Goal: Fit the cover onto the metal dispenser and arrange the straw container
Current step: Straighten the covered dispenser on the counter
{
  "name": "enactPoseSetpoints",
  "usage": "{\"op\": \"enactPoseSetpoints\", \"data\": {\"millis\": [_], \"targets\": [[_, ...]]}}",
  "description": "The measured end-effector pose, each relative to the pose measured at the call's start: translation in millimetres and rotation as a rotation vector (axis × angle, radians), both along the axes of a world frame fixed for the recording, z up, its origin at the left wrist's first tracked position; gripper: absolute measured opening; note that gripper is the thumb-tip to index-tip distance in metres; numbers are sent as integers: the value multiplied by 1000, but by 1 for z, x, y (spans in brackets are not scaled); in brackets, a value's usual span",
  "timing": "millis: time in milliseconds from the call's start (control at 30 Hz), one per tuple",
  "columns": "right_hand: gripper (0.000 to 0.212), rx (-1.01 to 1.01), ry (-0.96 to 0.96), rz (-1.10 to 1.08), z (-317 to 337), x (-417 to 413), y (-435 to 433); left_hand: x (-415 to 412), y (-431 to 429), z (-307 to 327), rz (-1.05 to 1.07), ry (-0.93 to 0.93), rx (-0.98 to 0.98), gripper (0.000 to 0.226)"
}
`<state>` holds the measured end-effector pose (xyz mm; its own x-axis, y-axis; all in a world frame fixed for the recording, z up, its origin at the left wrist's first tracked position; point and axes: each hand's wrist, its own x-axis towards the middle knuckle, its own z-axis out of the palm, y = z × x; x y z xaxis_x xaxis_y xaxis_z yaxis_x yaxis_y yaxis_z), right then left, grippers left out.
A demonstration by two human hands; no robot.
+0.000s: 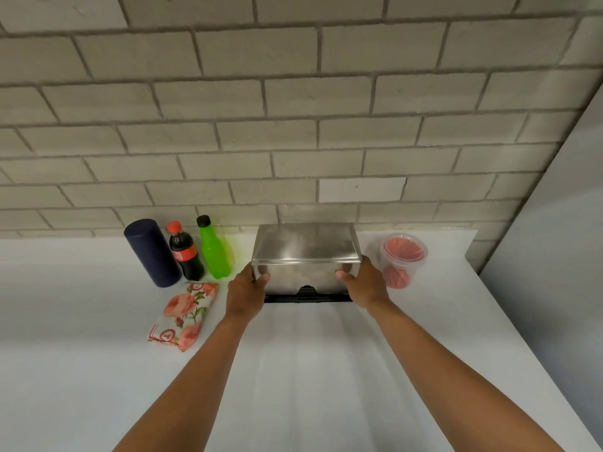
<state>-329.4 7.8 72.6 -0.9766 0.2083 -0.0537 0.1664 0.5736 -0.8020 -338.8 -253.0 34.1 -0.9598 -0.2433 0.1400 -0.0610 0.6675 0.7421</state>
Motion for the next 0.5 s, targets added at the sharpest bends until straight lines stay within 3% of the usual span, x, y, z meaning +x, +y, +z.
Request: {"op": "enactPoseSetpoints", "data": {"millis": [300, 500], "targets": [[33, 14, -8, -7, -3, -6, 0, -7, 0, -6, 8, 8, -56, 29], [27, 10, -10, -3, -4, -6, 1, -5, 1, -5, 12, -10, -31, 32]]}}
